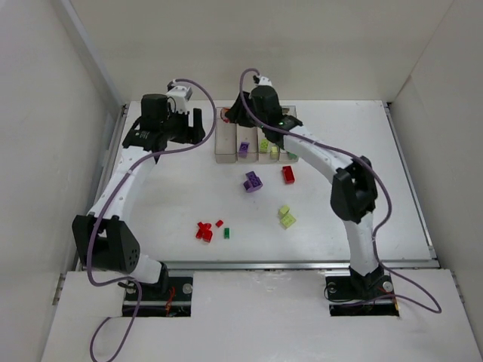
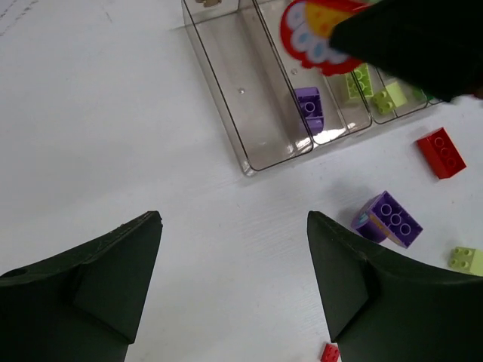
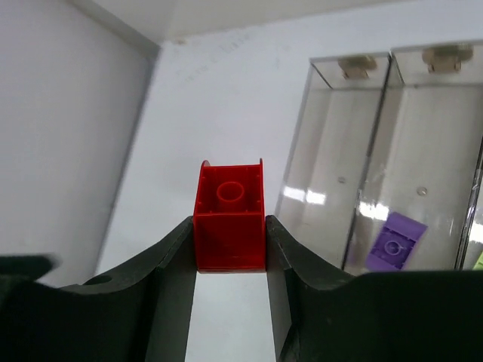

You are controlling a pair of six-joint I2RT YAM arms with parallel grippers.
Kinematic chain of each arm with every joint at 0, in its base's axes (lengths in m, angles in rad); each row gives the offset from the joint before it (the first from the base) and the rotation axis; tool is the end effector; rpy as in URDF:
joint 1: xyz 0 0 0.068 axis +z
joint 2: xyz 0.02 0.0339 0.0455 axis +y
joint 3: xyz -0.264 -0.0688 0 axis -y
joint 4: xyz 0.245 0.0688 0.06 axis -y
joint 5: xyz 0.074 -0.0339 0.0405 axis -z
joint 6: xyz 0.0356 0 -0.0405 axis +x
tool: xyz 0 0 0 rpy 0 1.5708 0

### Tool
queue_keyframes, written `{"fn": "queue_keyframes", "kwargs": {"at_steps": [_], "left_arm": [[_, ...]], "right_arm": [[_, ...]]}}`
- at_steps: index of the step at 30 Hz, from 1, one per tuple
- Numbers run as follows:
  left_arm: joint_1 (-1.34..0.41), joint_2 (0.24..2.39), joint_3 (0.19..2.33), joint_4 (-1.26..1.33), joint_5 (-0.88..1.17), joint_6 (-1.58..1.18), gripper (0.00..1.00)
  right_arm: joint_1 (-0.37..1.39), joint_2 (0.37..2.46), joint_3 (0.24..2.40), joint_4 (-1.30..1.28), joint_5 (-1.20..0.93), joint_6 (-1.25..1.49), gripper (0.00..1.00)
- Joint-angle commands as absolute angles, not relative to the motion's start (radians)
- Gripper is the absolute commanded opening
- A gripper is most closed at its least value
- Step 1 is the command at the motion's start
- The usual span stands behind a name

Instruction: Sort the legos into containers by color

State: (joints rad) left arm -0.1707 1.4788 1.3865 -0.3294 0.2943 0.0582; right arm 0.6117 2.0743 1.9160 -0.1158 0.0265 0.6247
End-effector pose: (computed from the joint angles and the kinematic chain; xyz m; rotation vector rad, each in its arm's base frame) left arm 0.3371 -0.0686 0.3693 0.4154 1.9478 -0.3655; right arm 0.4134 0.2888 0.3357 0.0319 1.9289 0.8262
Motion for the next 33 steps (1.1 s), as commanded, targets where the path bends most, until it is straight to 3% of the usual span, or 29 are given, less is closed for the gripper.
{"fn": "queue_keyframes", "kwargs": {"at_steps": [1, 3, 6, 11, 14, 17, 21, 26, 29, 33], "left_arm": [[-0.169, 1.381, 1.353, -0.288, 0.278, 0.049, 0.75], [-0.169, 1.367, 1.324, -0.288, 0.268, 0.049, 0.75], [-0.169, 1.356, 1.299, -0.288, 0.259, 0.058, 0.75], [-0.169, 1.347, 1.29, -0.288, 0.25, 0.058, 0.75], [-0.169, 1.347, 1.29, -0.288, 0.25, 0.058, 0.75], [-0.169, 1.356, 1.29, -0.288, 0.261, 0.058, 0.75], [-0.169, 1.365, 1.299, -0.301, 0.261, 0.069, 0.75], [-0.169, 1.374, 1.299, -0.31, 0.242, 0.087, 0.75], [-0.179, 1.393, 1.289, -0.298, 0.242, 0.087, 0.75], [-0.179, 1.404, 1.289, -0.298, 0.242, 0.069, 0.75]], "right_arm": [[0.623, 2.162, 2.026, -0.091, 0.049, 0.609, 0.0], [0.623, 2.213, 2.071, -0.091, 0.049, 0.6, 0.0], [0.632, 2.295, 2.143, -0.091, 0.008, 0.578, 0.17], [0.632, 2.316, 2.122, -0.1, 0.02, 0.578, 0.76], [0.632, 2.286, 2.1, -0.1, 0.029, 0.578, 0.99], [0.632, 2.214, 2.077, -0.1, 0.02, 0.542, 0.99], [0.62, 1.998, 1.846, -0.133, 0.061, 0.46, 1.0], [0.494, 1.757, 1.585, -0.4, 0.003, 0.39, 1.0], [0.462, 1.724, 1.453, -0.535, 0.061, 0.31, 1.0], [0.462, 1.704, 1.286, -0.539, 0.133, 0.31, 0.92]]}}
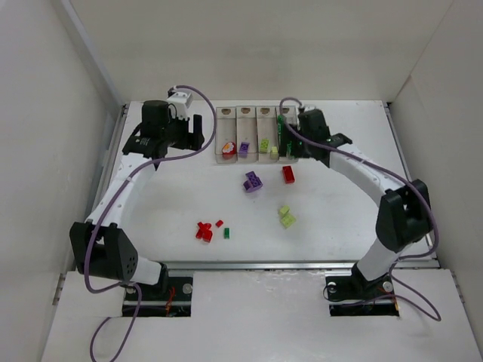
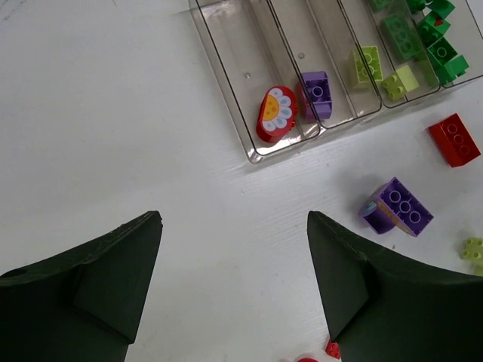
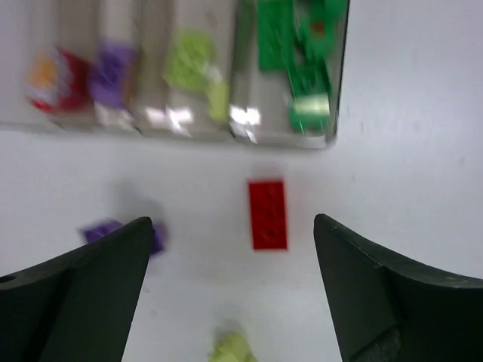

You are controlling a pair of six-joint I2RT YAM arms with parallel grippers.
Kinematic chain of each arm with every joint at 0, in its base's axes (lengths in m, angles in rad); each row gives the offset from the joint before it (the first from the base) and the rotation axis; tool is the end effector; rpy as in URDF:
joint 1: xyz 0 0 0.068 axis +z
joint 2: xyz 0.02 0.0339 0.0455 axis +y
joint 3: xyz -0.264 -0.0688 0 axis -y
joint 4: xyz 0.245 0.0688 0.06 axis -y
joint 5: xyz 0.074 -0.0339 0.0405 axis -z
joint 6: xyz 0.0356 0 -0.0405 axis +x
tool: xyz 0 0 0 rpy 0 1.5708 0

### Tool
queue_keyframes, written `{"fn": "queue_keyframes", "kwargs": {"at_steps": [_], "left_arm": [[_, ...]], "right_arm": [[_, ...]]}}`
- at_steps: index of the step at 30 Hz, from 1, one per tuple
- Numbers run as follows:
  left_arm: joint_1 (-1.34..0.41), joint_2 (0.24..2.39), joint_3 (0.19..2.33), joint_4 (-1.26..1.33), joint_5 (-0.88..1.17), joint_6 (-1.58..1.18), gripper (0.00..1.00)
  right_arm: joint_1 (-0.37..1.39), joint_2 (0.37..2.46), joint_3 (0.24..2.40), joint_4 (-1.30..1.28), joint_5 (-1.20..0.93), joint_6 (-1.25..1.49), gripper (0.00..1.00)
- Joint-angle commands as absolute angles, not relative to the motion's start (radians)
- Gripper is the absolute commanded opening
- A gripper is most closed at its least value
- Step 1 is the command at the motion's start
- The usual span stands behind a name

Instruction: Sort the legos into containers by color

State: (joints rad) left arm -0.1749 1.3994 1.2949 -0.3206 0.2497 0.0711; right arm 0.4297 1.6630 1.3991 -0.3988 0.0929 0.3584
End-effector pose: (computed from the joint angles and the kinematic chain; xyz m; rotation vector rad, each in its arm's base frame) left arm 0.3173 -0.0650 0.3630 0.4038 1.9544 -0.3159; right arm 0.3493 0.1565 0.3031 -0.0292 2.2499 0.3250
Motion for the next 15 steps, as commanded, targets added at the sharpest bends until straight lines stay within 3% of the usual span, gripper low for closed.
{"fn": "queue_keyframes", "kwargs": {"at_steps": [1, 11, 15], "left_arm": [[-0.179, 1.414, 1.298, -0.298, 0.242, 0.069, 0.75], [-0.224, 1.424, 1.327, -0.298, 0.242, 0.08, 0.75], [-0.224, 1.424, 1.327, -0.288, 0.233, 0.08, 0.75]], "right_arm": [[0.462, 1.704, 1.261, -0.525, 0.143, 0.319, 0.91], [0.453, 1.884, 1.328, -0.439, 0.133, 0.273, 0.77], [0.453, 1.96, 1.377, -0.452, 0.156, 0.247, 0.59]]}}
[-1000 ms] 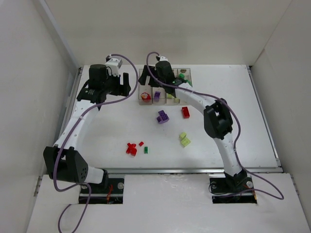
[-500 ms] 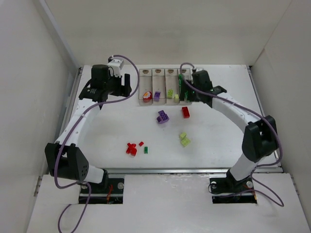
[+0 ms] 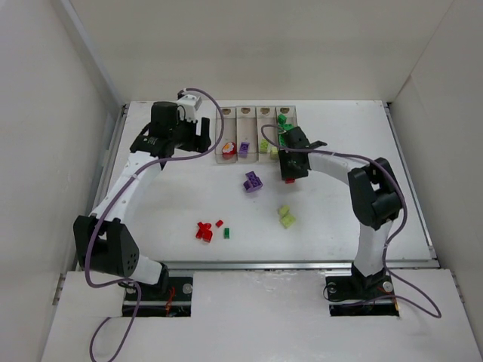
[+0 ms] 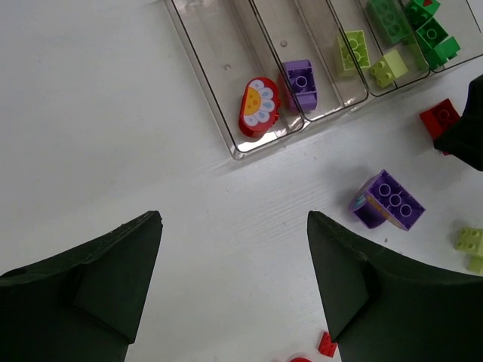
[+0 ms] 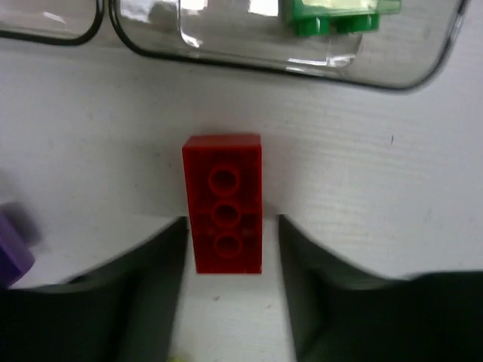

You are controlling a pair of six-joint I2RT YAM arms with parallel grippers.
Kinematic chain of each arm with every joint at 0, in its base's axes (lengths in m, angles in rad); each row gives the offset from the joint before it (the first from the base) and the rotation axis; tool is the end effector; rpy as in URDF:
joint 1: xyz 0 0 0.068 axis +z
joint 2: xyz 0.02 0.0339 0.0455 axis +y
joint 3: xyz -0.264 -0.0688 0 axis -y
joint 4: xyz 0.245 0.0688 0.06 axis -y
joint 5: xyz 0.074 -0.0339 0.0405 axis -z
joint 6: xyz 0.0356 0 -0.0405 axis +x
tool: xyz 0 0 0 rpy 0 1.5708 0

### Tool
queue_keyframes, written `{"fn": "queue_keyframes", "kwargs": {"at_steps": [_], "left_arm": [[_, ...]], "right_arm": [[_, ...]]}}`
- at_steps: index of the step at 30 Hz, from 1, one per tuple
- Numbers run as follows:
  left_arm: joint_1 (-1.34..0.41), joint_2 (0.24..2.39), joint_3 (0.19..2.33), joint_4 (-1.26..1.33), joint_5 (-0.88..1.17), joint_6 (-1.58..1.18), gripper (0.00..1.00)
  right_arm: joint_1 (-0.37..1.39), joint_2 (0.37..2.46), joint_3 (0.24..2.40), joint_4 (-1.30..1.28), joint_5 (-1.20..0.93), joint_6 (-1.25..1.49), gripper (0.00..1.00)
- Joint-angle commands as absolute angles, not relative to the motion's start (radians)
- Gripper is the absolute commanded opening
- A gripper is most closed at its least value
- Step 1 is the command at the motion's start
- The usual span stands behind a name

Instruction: Sort the legos into containers by color

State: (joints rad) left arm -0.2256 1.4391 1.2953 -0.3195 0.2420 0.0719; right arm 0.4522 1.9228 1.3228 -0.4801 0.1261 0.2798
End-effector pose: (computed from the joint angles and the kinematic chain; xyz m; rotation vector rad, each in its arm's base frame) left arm 0.3232 -0.0829 0.3510 0.4520 1.9858 -0.3426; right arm 0.3605 0.1701 0.1761 -0.1856 2.6321 0.0809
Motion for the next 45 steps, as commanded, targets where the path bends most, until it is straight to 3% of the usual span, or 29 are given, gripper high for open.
{"fn": "queue_keyframes", "kwargs": {"at_steps": [1, 4, 5, 12, 15, 18, 22, 27, 28, 32, 33, 35, 36, 42, 45], "left_arm": [[-0.224, 1.424, 1.327, -0.288, 0.233, 0.08, 0.75], [-0.224, 1.424, 1.336, -0.288, 0.224, 0.08, 0.75], [-0.224, 1.424, 1.336, -0.288, 0.224, 0.08, 0.75], [-0.224, 1.433, 1.325, -0.288, 0.169, 0.08, 0.75], [-0.224, 1.454, 1.325, -0.266, 0.074, 0.039, 0.75], [-0.224, 1.463, 1.325, -0.265, -0.035, 0.011, 0.75], [-0.224, 1.473, 1.338, -0.265, -0.121, 0.011, 0.75], [-0.224, 1.463, 1.316, -0.275, -0.153, 0.021, 0.75], [-0.224, 1.463, 1.307, -0.275, -0.153, 0.021, 0.75], [-0.224, 1.463, 1.298, -0.275, -0.144, 0.021, 0.75], [-0.224, 1.463, 1.298, -0.275, -0.144, 0.021, 0.75], [-0.224, 1.463, 1.298, -0.275, -0.144, 0.021, 0.75], [-0.224, 1.463, 1.298, -0.275, -0.144, 0.021, 0.75], [-0.224, 1.473, 1.316, -0.284, -0.135, 0.021, 0.75], [-0.224, 1.482, 1.316, -0.293, -0.124, 0.021, 0.75]], "right_arm": [[0.453, 1.983, 1.399, -0.463, 0.156, 0.236, 0.44], [0.453, 1.983, 1.399, -0.463, 0.167, 0.236, 0.05], [0.463, 1.959, 1.399, -0.463, 0.167, 0.236, 0.0], [0.61, 1.642, 1.356, -0.34, 0.132, 0.195, 0.0], [0.611, 1.638, 1.432, -0.215, 0.061, 0.328, 0.0], [0.611, 1.811, 1.596, -0.164, 0.074, 0.455, 0.0], [0.611, 2.096, 1.987, -0.219, 0.048, 0.505, 0.0], [0.611, 2.353, 2.242, -0.238, -0.009, 0.534, 0.0], [0.611, 2.379, 2.268, -0.238, -0.034, 0.543, 0.02], [0.611, 2.447, 2.33, -0.184, -0.092, 0.543, 0.42], [0.611, 2.46, 2.342, -0.184, -0.092, 0.543, 0.59], [0.611, 2.47, 2.342, -0.184, -0.101, 0.543, 0.78], [0.611, 2.47, 2.342, -0.184, -0.101, 0.543, 0.99], [0.601, 2.307, 2.24, -0.184, -0.112, 0.461, 1.0], [0.601, 2.148, 2.088, -0.224, -0.112, 0.338, 1.0]]}}
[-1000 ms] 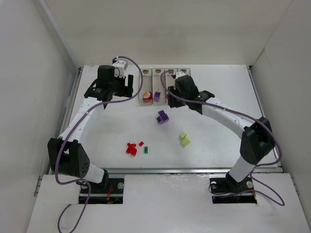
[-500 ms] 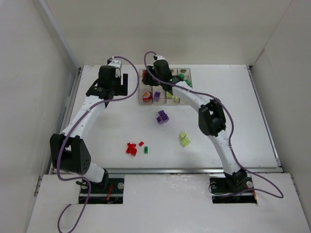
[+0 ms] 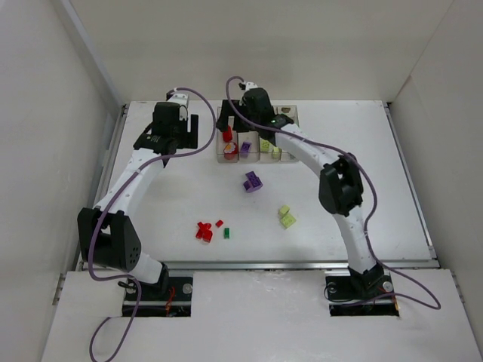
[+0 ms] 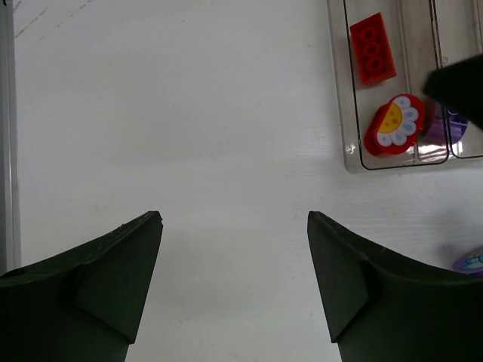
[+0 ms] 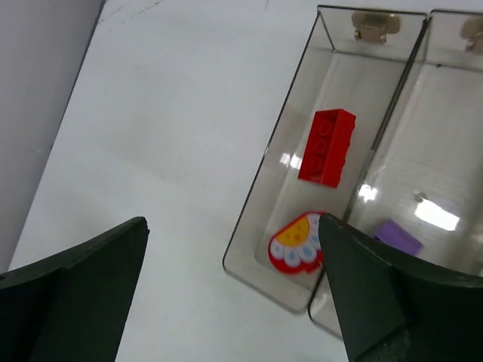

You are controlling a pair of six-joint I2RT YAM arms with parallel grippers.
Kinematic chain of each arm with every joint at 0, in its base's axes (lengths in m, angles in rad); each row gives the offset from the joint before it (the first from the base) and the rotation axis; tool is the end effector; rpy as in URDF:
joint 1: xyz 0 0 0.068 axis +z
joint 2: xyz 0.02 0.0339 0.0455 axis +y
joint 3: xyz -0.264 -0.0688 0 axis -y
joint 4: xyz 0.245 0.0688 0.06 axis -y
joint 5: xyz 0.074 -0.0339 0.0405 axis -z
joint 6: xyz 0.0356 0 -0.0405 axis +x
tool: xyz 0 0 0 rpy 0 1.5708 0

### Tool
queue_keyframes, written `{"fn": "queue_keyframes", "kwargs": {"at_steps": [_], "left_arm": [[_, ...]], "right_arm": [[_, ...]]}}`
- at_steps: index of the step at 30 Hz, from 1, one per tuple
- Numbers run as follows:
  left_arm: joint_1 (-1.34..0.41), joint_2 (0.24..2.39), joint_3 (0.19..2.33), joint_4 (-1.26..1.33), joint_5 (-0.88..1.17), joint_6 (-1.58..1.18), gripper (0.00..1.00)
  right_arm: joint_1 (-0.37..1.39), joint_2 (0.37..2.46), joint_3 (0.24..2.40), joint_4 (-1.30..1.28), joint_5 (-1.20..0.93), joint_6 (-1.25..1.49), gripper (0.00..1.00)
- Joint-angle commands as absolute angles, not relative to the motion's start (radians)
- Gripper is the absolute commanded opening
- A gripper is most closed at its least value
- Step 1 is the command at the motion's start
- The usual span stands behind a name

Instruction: Sort the legos into containers by color

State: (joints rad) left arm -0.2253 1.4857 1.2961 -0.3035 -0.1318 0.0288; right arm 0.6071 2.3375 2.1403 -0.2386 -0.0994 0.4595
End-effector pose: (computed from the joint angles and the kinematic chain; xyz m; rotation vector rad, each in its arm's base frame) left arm 0.3381 -0.0727 0.3376 0.1802 2.0514 0.0145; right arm 0.4533 0.3192 0.2683 -0.2203 2.0803 0.7671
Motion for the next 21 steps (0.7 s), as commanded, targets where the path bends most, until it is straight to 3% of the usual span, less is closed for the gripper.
{"fn": "queue_keyframes", "kwargs": {"at_steps": [1, 9, 15, 21], "left_arm": [[-0.224, 1.482, 1.325, -0.293, -0.124, 0.021, 0.75], [-0.224, 1.5, 1.335, -0.293, -0.081, 0.009, 0.75], [-0.224, 1.509, 1.344, -0.302, -0.06, 0.0, 0.75], [-0.224, 1.499, 1.344, -0.311, -0.06, 0.0, 0.75]], "right_arm": [[0.601, 2.111, 2.053, -0.251, -0.103, 0.309, 1.0], [0.612, 1.956, 1.762, -0.661, -0.049, 0.121, 0.98], [0.675, 1.937, 1.661, -0.634, -0.035, 0.11, 0.98], [0.695, 1.994, 1.672, -0.652, -0.025, 0.11, 0.9]]}}
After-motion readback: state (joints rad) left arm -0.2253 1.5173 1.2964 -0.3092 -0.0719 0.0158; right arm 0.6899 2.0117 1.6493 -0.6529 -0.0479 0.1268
